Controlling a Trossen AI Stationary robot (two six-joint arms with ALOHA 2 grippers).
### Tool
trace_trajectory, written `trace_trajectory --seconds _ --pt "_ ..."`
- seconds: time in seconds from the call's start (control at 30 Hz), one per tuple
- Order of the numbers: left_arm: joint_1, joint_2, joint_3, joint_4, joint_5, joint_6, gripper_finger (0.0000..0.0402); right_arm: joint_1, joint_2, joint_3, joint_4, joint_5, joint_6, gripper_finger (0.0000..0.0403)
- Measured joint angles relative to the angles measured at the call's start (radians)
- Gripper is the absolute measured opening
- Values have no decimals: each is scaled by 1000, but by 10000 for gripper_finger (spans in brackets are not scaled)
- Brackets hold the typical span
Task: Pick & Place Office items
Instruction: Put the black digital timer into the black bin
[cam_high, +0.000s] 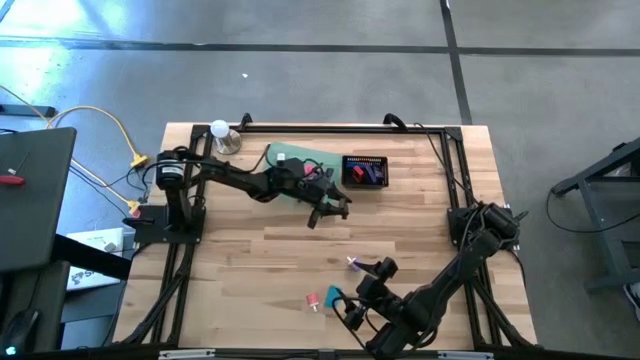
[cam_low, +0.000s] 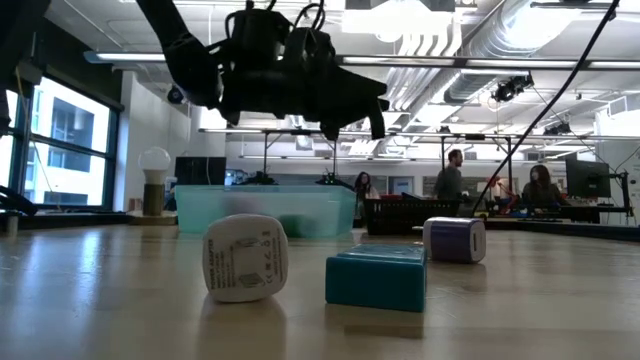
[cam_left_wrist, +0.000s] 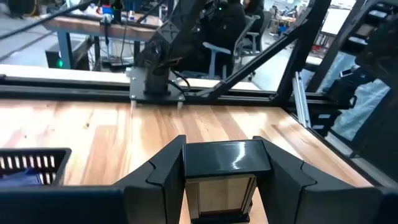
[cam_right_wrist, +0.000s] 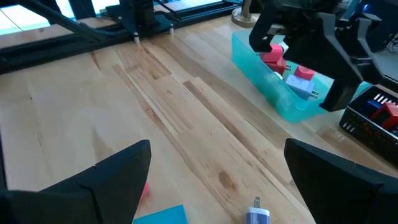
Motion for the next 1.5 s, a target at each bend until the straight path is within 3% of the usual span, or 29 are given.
trace_trajectory --seconds 1.0,1.33,1.5 --pt "3 0 32 42 -14 140 147 -3 3 0 -37 1 50 358" --pt "86 16 32 48 -292 150 147 -3 2 0 -50 103 82 358" --pt "149 111 65 55 -305 77 147 -3 2 0 -57 141 81 358"
